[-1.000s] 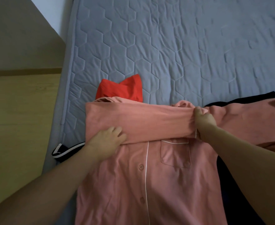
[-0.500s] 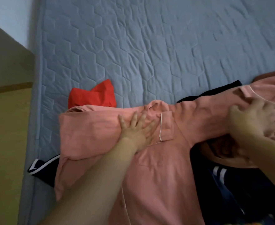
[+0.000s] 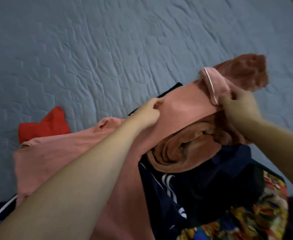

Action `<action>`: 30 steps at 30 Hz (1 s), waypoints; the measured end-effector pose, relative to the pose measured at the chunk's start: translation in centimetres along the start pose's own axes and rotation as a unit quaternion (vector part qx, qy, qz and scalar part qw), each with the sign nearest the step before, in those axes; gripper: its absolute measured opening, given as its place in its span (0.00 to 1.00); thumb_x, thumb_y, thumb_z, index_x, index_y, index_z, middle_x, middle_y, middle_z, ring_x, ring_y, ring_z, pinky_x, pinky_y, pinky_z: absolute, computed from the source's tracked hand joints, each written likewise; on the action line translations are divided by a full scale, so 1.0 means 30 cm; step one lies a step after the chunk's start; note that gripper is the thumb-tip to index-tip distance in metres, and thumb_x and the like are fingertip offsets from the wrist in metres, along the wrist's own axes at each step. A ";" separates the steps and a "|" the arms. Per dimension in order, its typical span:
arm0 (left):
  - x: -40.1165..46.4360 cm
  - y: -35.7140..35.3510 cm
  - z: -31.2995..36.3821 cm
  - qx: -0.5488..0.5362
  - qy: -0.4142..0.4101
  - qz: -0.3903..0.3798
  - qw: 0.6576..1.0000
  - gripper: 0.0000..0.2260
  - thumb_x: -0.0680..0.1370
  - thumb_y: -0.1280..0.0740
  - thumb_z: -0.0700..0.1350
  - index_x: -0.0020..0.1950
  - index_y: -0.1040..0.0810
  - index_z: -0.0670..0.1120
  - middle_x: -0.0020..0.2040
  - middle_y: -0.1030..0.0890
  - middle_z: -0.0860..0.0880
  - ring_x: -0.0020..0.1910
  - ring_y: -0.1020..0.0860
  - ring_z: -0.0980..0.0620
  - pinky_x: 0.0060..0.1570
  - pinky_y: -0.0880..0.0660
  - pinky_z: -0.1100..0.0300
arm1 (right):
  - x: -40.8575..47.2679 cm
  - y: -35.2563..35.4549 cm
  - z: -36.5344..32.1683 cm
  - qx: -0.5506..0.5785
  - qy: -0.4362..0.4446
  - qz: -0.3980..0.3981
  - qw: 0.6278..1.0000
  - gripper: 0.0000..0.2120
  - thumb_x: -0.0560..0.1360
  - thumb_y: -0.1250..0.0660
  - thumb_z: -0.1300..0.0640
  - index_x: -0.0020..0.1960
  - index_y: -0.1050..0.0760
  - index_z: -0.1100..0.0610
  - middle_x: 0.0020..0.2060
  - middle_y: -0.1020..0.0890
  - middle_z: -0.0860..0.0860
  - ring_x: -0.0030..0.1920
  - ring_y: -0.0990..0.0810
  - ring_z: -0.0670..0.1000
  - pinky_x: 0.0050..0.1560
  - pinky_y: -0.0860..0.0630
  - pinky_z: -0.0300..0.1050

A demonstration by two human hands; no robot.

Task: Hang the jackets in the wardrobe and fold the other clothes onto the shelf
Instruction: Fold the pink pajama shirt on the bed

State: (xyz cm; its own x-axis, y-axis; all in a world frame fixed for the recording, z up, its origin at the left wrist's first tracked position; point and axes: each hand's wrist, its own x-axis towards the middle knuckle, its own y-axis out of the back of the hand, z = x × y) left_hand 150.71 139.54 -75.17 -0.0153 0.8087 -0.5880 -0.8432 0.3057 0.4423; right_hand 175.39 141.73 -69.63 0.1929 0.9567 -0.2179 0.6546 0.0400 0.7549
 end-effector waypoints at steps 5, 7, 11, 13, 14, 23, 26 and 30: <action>0.104 -0.060 0.289 0.058 -0.149 0.044 0.986 0.29 0.75 0.34 0.37 0.75 0.36 0.51 0.55 0.27 0.46 0.40 0.27 0.54 0.45 0.30 0.67 | -0.021 0.020 0.023 -0.061 0.148 -0.055 0.986 0.25 0.75 0.37 0.59 0.71 0.36 0.61 0.64 0.32 0.63 0.64 0.33 0.64 0.67 0.40 0.53; 0.122 -0.078 0.400 0.020 -0.165 0.011 0.986 0.28 0.76 0.34 0.36 0.74 0.36 0.48 0.48 0.26 0.47 0.33 0.29 0.60 0.39 0.30 0.69 | -0.015 0.027 0.056 -0.120 0.161 -0.104 0.974 0.26 0.73 0.34 0.55 0.69 0.34 0.61 0.61 0.29 0.62 0.63 0.33 0.64 0.66 0.38 0.54; 0.115 -0.105 0.583 -0.065 -0.021 -0.125 0.990 0.05 0.77 0.39 0.43 0.49 0.24 0.47 0.35 0.27 0.50 0.29 0.31 0.55 0.32 0.37 0.64 | -0.002 0.025 0.097 -0.152 0.168 -0.115 0.967 0.18 0.76 0.36 0.49 0.60 0.26 0.58 0.53 0.26 0.58 0.57 0.29 0.62 0.58 0.32 0.53; 0.112 -0.106 0.603 -0.047 0.001 -0.149 0.988 0.02 0.76 0.37 0.41 0.44 0.28 0.48 0.34 0.28 0.48 0.31 0.32 0.52 0.33 0.38 0.62 | -0.002 0.022 0.088 -0.129 0.163 -0.049 0.977 0.14 0.78 0.39 0.51 0.50 0.22 0.60 0.48 0.23 0.58 0.53 0.26 0.63 0.52 0.30 0.54; 0.108 -0.102 0.599 -0.050 0.008 -0.151 0.987 0.02 0.76 0.37 0.40 0.44 0.28 0.47 0.35 0.27 0.46 0.32 0.32 0.50 0.34 0.38 0.61 | -0.004 0.020 0.081 -0.124 0.160 -0.021 0.979 0.14 0.79 0.40 0.51 0.48 0.22 0.61 0.47 0.23 0.59 0.51 0.26 0.63 0.50 0.30 0.54; 0.068 0.060 0.510 -0.084 0.042 -0.054 0.994 0.10 0.80 0.43 0.49 0.45 0.27 0.46 0.36 0.21 0.48 0.29 0.27 0.52 0.34 0.31 0.61 | -0.094 -0.033 -0.053 -0.166 0.258 0.006 0.952 0.14 0.73 0.37 0.63 0.57 0.21 0.58 0.48 0.21 0.57 0.44 0.26 0.63 0.42 0.30 0.55; 0.038 0.161 0.441 -0.078 0.048 -0.020 0.996 0.08 0.79 0.43 0.47 0.43 0.27 0.47 0.36 0.20 0.47 0.28 0.27 0.51 0.33 0.32 0.62 | -0.143 -0.064 -0.112 -0.189 0.343 0.000 0.920 0.15 0.68 0.35 0.62 0.53 0.19 0.57 0.51 0.22 0.58 0.48 0.25 0.62 0.45 0.29 0.54; -0.020 0.269 0.293 -0.095 0.091 0.014 0.991 0.06 0.78 0.44 0.45 0.44 0.29 0.47 0.36 0.19 0.47 0.30 0.25 0.50 0.34 0.31 0.61 | -0.208 -0.177 -0.157 -0.277 0.405 -0.190 0.851 0.21 0.74 0.41 0.54 0.65 0.25 0.50 0.75 0.40 0.53 0.74 0.42 0.55 0.71 0.45 0.55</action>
State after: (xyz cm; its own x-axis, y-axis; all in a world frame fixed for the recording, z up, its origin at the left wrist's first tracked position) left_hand 148.64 145.95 -65.28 -0.1235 0.7059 -0.6974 -0.9264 0.1699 0.3361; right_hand 167.27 136.91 -69.36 -0.6684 0.7209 -0.1833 0.0693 0.3057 0.9496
